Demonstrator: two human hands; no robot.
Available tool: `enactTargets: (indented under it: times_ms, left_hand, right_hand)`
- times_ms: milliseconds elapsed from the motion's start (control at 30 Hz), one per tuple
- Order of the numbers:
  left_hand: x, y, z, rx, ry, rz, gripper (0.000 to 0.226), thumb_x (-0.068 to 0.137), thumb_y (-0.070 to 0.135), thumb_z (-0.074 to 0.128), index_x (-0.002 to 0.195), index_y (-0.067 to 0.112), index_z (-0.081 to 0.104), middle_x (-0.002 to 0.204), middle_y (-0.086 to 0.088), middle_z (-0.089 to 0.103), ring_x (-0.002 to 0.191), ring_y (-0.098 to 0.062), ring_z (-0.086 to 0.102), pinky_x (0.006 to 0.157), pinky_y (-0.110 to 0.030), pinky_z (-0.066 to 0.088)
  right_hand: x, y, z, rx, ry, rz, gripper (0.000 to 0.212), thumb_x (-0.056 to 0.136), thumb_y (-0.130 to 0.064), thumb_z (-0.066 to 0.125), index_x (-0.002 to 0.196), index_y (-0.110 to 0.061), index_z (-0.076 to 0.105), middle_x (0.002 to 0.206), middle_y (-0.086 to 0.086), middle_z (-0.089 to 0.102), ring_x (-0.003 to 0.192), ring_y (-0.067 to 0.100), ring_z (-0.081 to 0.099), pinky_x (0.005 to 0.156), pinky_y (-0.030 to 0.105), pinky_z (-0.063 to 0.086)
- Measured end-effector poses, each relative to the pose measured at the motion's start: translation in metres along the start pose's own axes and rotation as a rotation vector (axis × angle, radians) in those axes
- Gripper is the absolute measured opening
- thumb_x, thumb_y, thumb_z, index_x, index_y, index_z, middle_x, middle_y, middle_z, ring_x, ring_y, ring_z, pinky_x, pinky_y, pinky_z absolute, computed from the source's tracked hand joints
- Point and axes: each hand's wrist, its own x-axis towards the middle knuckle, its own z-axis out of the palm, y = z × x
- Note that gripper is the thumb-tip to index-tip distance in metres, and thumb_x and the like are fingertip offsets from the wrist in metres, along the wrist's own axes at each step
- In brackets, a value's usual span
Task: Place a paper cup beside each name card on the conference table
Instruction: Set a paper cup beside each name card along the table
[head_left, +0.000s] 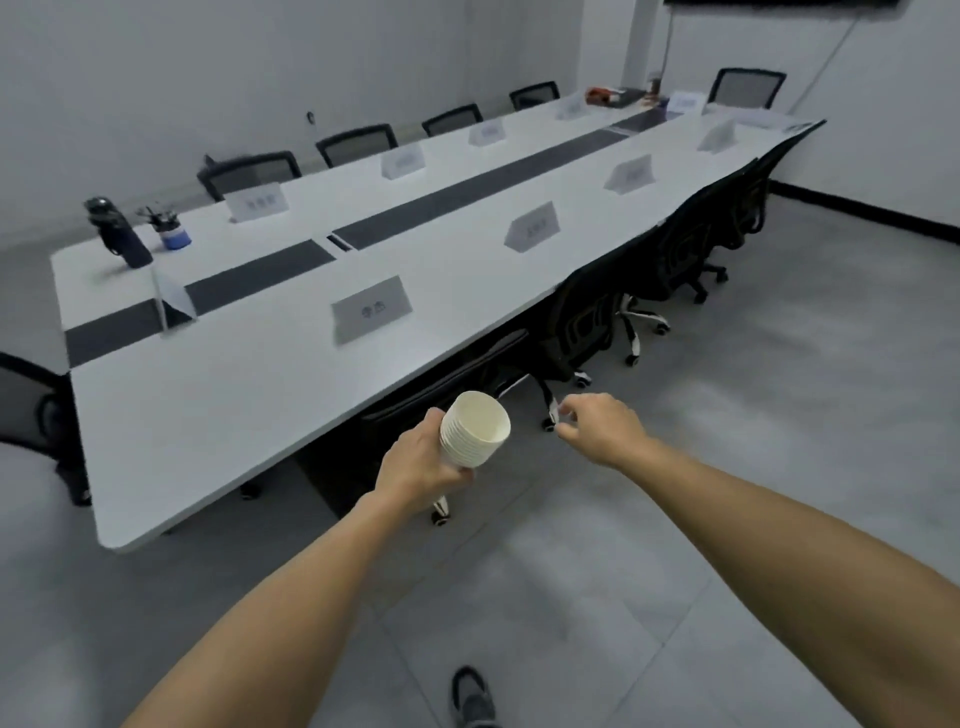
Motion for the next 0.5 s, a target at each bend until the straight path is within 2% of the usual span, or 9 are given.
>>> enactTargets:
  times_ms: [133, 300, 500]
  left_hand:
    - [0.058, -0.031, -0.029, 0.0, 0.054, -0.039, 0.061, 0.064, 0.038, 0.078, 0.113, 0.025, 0.045, 0.095, 0.006, 0.064, 0.088, -0.022, 0.063, 0.076, -0.044, 0.055]
    - [0.131, -0.069, -0.079, 0.042, 0.096, -0.11, 0.056, 0.065, 0.035, 0.078, 0.108, 0.027, 0.044, 0.091, 0.005, 0.063, 0.083, -0.022, 0.062, 0.069, -0.039, 0.054]
    - [0.196, -0.105, -0.129, 0.12, 0.141, -0.201, 0.055, 0.065, 0.035, 0.078, 0.107, 0.029, 0.044, 0.09, 0.006, 0.062, 0.082, -0.024, 0.06, 0.063, -0.032, 0.046]
  right_hand:
    - [0.082, -0.041, 0.002, 0.009, -0.019, -0.114, 0.032, 0.095, -0.036, 0.056, 0.123, -0.022, 0.063, 0.117, 0.0, 0.069, 0.106, 0.024, 0.064, 0.085, 0.036, 0.052]
    - [0.176, -0.097, -0.013, 0.017, -0.038, -0.196, 0.036, 0.096, -0.037, 0.055, 0.127, -0.02, 0.061, 0.12, 0.001, 0.067, 0.109, 0.024, 0.062, 0.088, 0.037, 0.051]
    - [0.267, -0.155, -0.027, 0.024, -0.073, -0.287, 0.038, 0.096, -0.037, 0.053, 0.131, -0.022, 0.059, 0.124, 0.001, 0.066, 0.113, 0.022, 0.06, 0.092, 0.036, 0.049]
